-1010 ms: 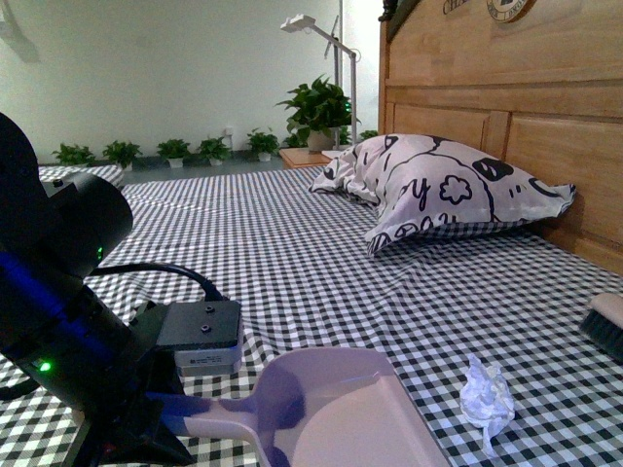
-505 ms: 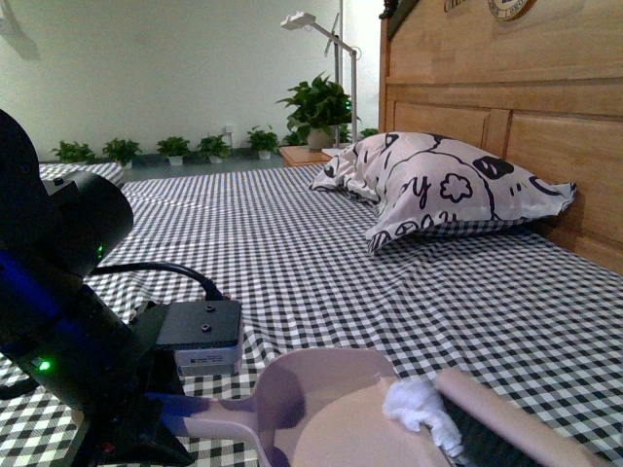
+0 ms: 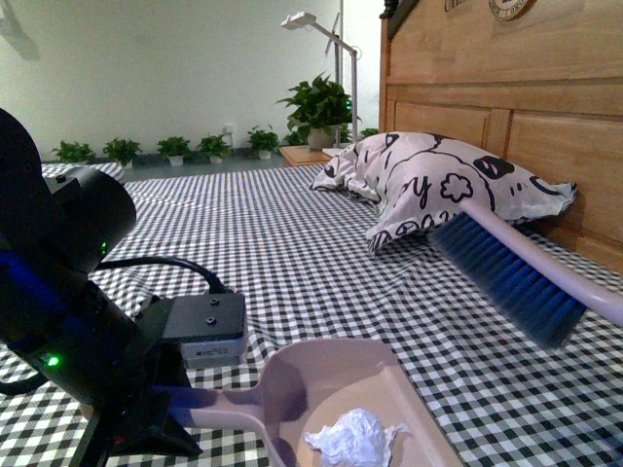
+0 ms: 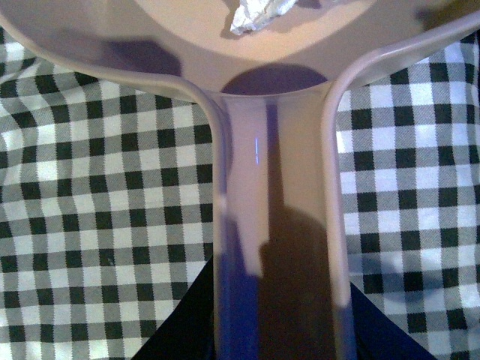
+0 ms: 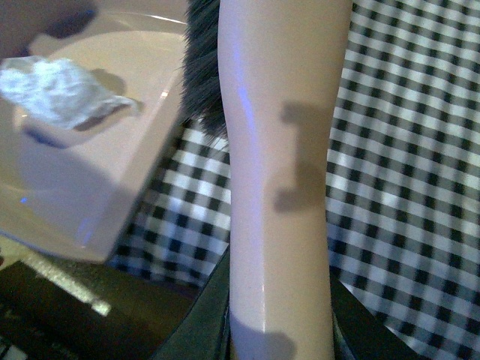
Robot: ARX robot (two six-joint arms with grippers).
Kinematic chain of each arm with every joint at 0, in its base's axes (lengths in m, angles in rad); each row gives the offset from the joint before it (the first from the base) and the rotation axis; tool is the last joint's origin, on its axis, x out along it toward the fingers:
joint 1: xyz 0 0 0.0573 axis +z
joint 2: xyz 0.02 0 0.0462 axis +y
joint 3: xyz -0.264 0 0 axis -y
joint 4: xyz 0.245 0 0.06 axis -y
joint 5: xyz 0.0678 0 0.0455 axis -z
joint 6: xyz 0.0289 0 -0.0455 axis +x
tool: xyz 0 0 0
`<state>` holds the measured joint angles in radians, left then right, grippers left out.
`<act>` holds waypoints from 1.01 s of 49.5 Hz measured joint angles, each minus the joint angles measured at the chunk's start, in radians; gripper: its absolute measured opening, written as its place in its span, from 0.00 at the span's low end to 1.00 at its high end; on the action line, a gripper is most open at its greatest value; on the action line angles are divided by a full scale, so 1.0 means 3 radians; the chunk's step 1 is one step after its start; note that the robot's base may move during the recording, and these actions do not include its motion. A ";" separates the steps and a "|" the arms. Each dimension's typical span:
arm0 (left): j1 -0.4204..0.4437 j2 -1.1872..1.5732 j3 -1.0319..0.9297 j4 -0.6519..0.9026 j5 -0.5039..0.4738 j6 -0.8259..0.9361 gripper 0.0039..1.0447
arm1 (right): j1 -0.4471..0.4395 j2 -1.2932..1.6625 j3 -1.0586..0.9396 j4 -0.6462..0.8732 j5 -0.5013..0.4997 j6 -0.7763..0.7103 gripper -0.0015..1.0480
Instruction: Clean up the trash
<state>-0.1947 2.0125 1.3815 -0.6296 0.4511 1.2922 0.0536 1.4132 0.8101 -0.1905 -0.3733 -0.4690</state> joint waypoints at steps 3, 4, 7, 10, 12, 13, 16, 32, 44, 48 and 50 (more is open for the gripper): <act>0.0000 0.0000 0.0000 0.0111 0.0014 -0.0060 0.23 | -0.0128 0.0056 0.0003 0.0099 0.0032 0.0061 0.18; 0.0001 0.0000 0.0000 0.0150 0.0036 -0.0089 0.23 | -0.0146 0.0062 0.0003 0.0108 0.0032 0.0079 0.18; 0.0008 0.0000 0.0000 0.0215 0.0109 -0.0156 0.23 | -0.0224 0.0075 0.0001 0.0154 0.0020 0.0125 0.18; 0.0019 -0.0003 -0.0001 0.0323 0.0174 -0.0254 0.23 | -0.0295 0.0072 0.0001 0.0249 -0.0028 0.0207 0.18; 0.0024 -0.0009 -0.0001 0.0397 0.0203 -0.0314 0.23 | -0.0322 0.0061 0.0001 0.0306 -0.0048 0.0235 0.18; 0.0027 -0.0013 -0.0001 0.0420 0.0212 -0.0323 0.23 | -0.0329 0.0056 0.0000 0.0328 -0.0050 0.0254 0.18; 0.0050 -0.0042 -0.0010 0.0543 0.0256 -0.0440 0.23 | -0.0351 0.0022 -0.0019 0.0456 -0.0033 0.0305 0.18; 0.0229 -0.0445 -0.0217 0.1479 0.0125 -0.1431 0.23 | -0.0343 -0.0576 -0.0295 0.1431 0.0052 0.0711 0.18; 0.0389 -0.0818 -0.0350 0.1872 -0.0264 -0.2307 0.23 | -0.0182 -0.0950 -0.0558 0.1993 0.0282 0.0824 0.18; 0.0462 -0.0955 -0.0379 0.1961 -0.0416 -0.2541 0.23 | -0.0098 -0.1090 -0.0636 0.2120 0.0323 0.0829 0.18; 0.0492 -0.1019 -0.0402 0.2023 -0.0515 -0.2632 0.23 | -0.0067 -0.1151 -0.0665 0.2149 0.0327 0.0833 0.18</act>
<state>-0.0471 1.7069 1.2610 -0.0227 0.2966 0.5026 0.0334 1.0679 0.6106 0.4541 -0.2752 -0.2192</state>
